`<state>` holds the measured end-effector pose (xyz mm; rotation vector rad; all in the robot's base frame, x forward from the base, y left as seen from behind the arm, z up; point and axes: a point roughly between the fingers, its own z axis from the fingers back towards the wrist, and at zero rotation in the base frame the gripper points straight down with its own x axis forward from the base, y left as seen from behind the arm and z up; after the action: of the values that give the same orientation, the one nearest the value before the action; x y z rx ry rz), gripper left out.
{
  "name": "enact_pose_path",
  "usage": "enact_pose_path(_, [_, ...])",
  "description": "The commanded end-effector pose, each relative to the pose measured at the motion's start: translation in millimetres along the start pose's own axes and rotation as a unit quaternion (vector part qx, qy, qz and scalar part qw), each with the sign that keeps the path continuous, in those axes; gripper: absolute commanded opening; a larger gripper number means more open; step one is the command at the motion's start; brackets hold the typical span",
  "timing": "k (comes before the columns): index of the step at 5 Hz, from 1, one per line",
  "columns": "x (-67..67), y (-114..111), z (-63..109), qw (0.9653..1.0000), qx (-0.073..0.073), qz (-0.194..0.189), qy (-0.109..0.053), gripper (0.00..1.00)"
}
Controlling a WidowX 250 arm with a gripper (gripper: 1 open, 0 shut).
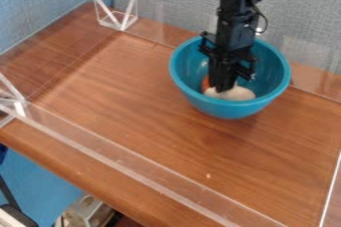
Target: Remove the mushroom from inside the blue bowl and put it on the table
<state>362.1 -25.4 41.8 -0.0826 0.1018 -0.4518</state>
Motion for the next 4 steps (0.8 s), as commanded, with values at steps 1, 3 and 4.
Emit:
enact_pose_path(1, [0.3, -2.9, 0.9, 0.9999, -0.001, -0.016, -0.006, 0.0])
enact_pose_path(3, [-2.7, -6.6, 2.1, 0.9997, -0.007, -0.022, -0.003, 0.0])
enact_pose_path(4, [-4.3, -8.4, 2.7, 0.9997, -0.01, -0.024, -0.001, 0.0])
